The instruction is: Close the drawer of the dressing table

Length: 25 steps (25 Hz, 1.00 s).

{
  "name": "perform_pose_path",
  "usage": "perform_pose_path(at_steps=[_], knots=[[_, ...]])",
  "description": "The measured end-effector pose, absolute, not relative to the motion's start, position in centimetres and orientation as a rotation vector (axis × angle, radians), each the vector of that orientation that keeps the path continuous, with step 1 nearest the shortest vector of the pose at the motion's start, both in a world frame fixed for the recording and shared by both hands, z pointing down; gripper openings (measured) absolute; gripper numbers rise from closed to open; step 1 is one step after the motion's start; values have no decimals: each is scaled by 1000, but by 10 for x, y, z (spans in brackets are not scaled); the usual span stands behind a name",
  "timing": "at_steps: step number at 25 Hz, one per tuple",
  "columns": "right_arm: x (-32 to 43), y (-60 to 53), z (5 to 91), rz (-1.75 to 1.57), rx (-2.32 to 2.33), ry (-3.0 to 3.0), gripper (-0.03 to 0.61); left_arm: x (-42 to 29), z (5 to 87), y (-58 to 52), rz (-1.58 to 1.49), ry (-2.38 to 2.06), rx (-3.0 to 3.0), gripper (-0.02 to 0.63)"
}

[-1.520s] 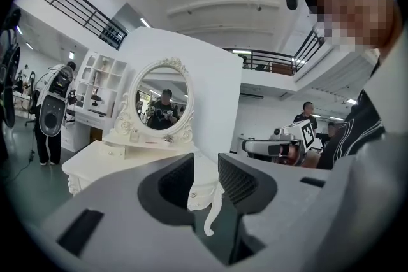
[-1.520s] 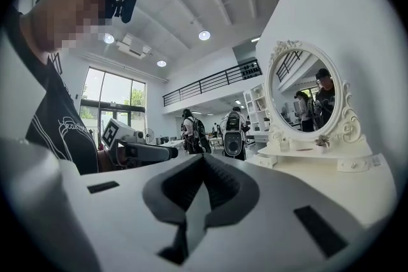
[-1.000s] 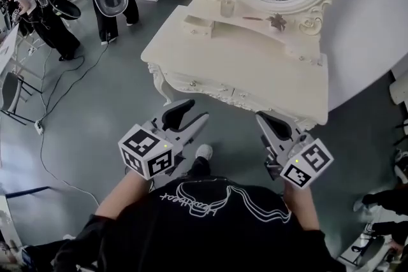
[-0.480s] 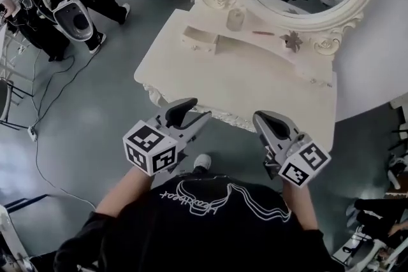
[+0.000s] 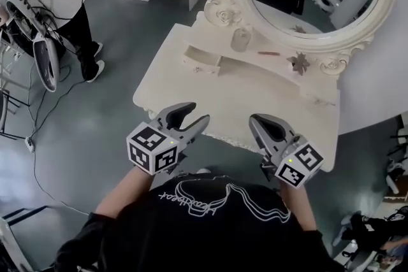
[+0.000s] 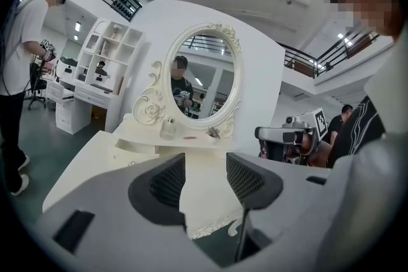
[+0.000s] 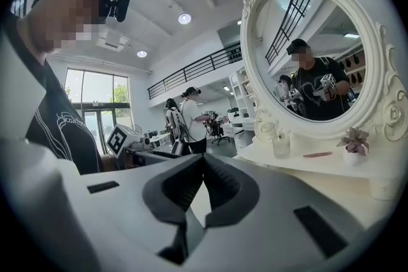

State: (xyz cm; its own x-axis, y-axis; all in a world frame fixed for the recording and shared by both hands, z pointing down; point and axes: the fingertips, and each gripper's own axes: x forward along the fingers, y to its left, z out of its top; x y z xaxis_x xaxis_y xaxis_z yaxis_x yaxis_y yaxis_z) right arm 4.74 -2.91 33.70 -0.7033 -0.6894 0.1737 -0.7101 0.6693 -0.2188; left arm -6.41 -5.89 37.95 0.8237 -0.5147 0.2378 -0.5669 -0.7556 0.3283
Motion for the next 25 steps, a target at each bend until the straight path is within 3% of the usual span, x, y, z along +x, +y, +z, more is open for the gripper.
perform_pose_path(at_steps=[25], knots=[[97,-130,374,553,1165,-2759,3,-34,462,-158,460,-970,2530,189]])
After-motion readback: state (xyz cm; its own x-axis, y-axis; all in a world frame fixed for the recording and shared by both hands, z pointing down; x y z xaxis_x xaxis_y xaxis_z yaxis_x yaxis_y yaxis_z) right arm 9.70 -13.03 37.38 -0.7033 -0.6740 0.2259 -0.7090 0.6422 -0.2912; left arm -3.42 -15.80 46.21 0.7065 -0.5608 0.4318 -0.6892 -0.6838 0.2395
